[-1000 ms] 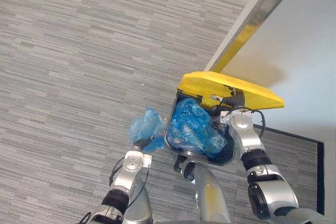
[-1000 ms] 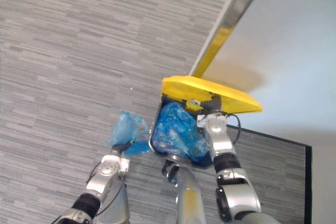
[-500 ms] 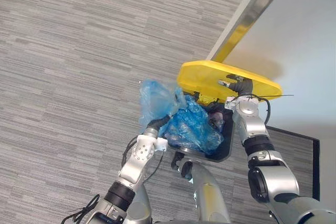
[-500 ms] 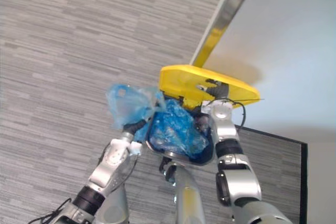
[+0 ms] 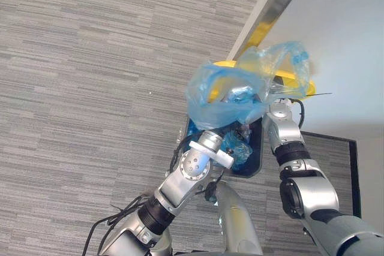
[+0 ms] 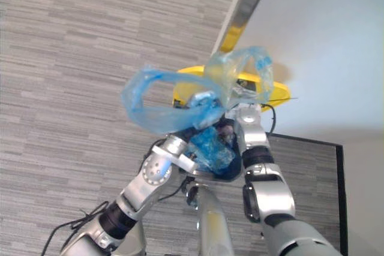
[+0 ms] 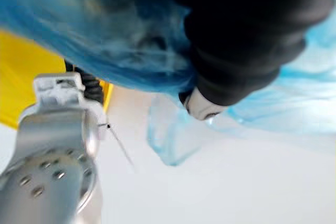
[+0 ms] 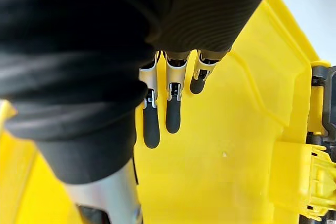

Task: Gather rubbish on tea table into small bin, then transfer packed bag to large trash can.

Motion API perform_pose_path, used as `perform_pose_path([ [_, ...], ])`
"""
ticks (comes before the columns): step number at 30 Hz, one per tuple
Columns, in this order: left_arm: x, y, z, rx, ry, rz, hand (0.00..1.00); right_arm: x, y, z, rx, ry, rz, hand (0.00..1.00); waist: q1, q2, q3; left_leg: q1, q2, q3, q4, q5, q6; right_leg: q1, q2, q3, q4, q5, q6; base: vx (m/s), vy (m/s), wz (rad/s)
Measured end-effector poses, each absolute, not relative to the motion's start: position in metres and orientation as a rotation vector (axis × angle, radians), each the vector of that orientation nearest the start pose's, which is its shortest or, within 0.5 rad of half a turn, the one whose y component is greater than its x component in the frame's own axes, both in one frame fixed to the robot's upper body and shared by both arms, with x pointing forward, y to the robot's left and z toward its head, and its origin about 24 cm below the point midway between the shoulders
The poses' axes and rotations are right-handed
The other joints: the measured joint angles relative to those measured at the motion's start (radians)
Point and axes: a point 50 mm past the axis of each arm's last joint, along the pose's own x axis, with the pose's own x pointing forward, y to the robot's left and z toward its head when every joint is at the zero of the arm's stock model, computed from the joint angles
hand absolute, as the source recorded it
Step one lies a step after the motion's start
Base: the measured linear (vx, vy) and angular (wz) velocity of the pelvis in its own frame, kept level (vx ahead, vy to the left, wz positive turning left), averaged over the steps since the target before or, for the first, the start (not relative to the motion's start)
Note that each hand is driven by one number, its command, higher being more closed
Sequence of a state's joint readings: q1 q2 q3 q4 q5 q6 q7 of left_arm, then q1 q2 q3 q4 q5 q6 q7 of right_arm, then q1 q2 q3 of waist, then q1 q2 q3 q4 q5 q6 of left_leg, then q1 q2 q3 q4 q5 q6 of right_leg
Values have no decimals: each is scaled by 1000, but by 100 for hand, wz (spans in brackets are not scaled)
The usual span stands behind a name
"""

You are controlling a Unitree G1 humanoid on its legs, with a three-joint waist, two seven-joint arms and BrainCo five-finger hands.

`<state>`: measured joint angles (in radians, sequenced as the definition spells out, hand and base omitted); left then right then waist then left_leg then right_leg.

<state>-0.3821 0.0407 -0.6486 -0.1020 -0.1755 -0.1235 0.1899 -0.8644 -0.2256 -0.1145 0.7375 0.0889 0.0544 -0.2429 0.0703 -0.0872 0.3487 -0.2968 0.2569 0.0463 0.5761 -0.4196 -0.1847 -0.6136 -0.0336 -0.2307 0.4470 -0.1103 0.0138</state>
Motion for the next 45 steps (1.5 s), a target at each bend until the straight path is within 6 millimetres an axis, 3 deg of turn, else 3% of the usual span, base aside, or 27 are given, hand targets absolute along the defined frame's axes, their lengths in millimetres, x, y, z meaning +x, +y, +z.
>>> perform_pose_path([
  [3,247,-13,148,-103,-467,-603,100,399,-180,159,-53,-97,-249,0,-14,0,0,-4,-4,14,0,0,-1,-12,0,13,0,5,-4,31,36,-14],
  [9,274,-21,113,89,-326,-577,100,400,-181,166,-55,-120,-252,0,-31,3,2,-32,-11,11,5,0,0,-35,-9,14,0,8,-4,2,11,3],
  [14,307,-13,80,230,-135,-485,100,400,-177,197,-66,-227,-250,0,-65,8,37,-102,-19,-1,42,0,0,-85,-17,13,-1,23,-1,-4,1,2],
  [16,316,-11,77,293,-112,-469,100,399,-171,204,-81,-264,-234,0,-73,7,57,-110,-18,1,48,-2,2,-89,-15,15,-9,30,0,-25,11,-6],
  [17,318,-10,76,314,-107,-467,0,399,-169,205,-86,-271,-228,0,-75,8,59,-116,-17,1,51,-3,3,-92,-12,15,-15,32,2,-17,9,-10],
  [21,328,-9,71,372,-71,-445,0,397,-155,213,-135,-315,-180,0,-81,14,73,-155,-6,8,67,-4,-1,-121,2,20,-36,55,-5,-5,5,-11],
  [25,341,8,59,431,26,-375,0,399,-139,227,-168,-355,-131,0,-88,15,90,-175,-3,15,78,-5,-1,-140,7,26,-38,63,-10,-1,1,-6],
  [31,349,23,54,562,45,-327,0,403,-117,230,-239,-350,-42,0,-91,17,92,-188,11,30,108,-23,10,-142,22,37,-56,83,-9,-9,13,-10],
  [38,354,32,53,668,57,-291,0,407,-104,231,-290,-337,8,0,-88,17,92,-183,8,37,113,-23,8,-142,20,45,-51,92,-11,-4,4,-1],
  [45,355,31,59,661,30,-283,0,407,-98,228,-291,-330,36,0,-84,18,92,-171,0,32,128,-23,10,-128,13,48,-36,91,-11,-21,-1,2],
])
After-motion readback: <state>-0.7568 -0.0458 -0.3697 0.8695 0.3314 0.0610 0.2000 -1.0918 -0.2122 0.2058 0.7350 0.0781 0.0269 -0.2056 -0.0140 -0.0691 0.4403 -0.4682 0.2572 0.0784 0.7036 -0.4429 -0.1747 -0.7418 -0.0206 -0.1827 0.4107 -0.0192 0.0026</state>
